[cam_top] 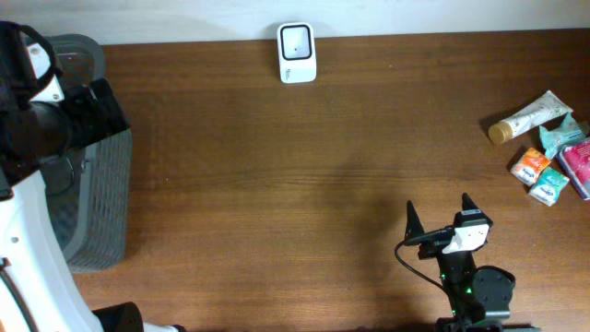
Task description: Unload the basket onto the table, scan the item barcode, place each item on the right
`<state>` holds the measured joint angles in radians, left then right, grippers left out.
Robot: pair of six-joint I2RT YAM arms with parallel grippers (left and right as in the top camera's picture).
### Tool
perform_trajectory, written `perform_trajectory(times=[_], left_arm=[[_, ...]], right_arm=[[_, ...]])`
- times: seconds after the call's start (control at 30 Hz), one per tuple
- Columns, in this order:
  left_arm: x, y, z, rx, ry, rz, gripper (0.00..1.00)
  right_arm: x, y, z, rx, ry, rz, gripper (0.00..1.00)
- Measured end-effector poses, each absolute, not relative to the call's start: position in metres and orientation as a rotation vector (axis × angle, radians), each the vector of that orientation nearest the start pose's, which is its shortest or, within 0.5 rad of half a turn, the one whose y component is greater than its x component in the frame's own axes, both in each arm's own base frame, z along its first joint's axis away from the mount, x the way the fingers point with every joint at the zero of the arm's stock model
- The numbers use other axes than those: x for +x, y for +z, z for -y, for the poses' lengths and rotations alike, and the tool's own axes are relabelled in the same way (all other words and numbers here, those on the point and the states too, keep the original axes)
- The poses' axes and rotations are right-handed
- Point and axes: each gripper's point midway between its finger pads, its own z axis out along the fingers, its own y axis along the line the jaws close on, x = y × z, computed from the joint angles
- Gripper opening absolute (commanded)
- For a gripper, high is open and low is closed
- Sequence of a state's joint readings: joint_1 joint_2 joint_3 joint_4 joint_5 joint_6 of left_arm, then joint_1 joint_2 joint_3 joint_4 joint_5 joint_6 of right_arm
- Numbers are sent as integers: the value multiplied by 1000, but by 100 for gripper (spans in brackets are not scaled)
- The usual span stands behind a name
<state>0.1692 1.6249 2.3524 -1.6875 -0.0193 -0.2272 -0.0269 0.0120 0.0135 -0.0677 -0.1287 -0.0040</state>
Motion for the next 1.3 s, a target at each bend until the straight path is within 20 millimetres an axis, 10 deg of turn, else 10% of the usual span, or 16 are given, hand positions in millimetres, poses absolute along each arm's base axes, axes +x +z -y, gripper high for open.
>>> perform_trajectory(times=[0.83,1.03,1.3], left_arm=[[302,394,-63,-514,69,-2440,99],[259,454,4,-218,-57,-2236,99],[310,451,59,89,-194,-2032,99]], right_arm=[[245,161,-15,-80,82,-1635,99],[245,161,-15,-80,81,-1635,99],[245,161,-15,-80,81,-1635,99]])
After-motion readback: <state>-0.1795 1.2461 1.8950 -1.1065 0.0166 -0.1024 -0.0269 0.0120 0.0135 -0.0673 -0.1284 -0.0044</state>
